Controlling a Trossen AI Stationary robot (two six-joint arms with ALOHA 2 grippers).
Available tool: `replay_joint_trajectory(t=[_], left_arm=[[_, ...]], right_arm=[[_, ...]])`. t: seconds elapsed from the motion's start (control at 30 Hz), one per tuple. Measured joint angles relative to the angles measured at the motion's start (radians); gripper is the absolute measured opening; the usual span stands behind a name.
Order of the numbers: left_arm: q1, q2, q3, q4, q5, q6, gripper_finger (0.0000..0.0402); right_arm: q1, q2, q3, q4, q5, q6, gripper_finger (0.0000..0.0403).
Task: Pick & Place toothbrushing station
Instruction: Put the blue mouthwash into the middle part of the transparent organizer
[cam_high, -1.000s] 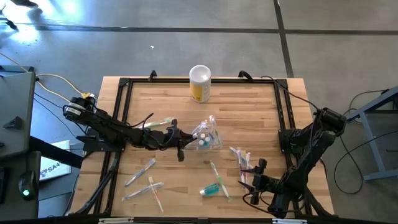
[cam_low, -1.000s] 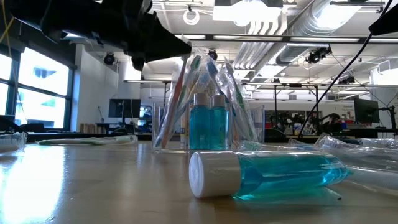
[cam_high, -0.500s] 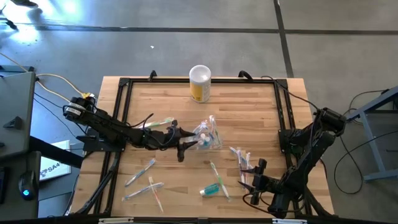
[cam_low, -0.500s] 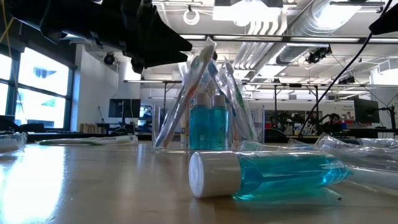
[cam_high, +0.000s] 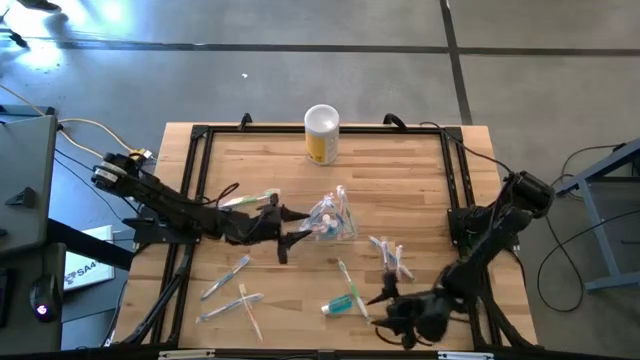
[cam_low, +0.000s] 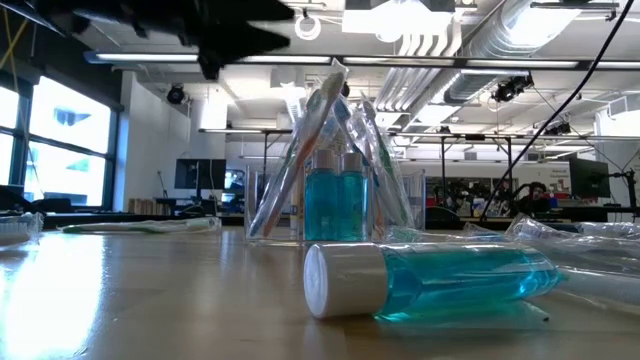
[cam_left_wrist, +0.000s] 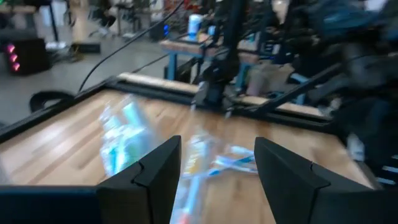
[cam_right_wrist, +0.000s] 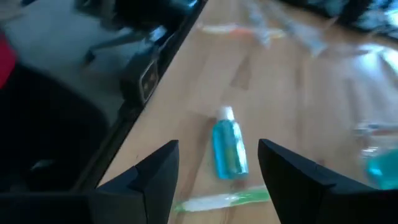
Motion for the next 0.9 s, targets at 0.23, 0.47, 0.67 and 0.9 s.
replay_joint_trajectory(t=[0.23,0.47,0.67,0.9], left_arm=[[-0.194,-0.044,0.002,0.0,-0.165,0.094,0.02],[-0.312,-0.044,0.004,-0.001,-0.319,0.09,0.02],[-0.357,-0.044,0.04,-0.013,-0.348,0.09,0.02],[-0.368,-0.044,0.073,-0.09,-0.349,0.086,0.02]], right_arm=[[-0.151,0.01,0.001,0.037,-0.241,-0.206,0.0212],[-0.243,0.148,0.108,0.005,-0.432,-0.274,0.0212],[-0.236,0.304,0.347,-0.247,-0.523,-0.348,0.0211],[-0.271,0.327,0.478,-0.421,-0.413,-0.404,0.0198]])
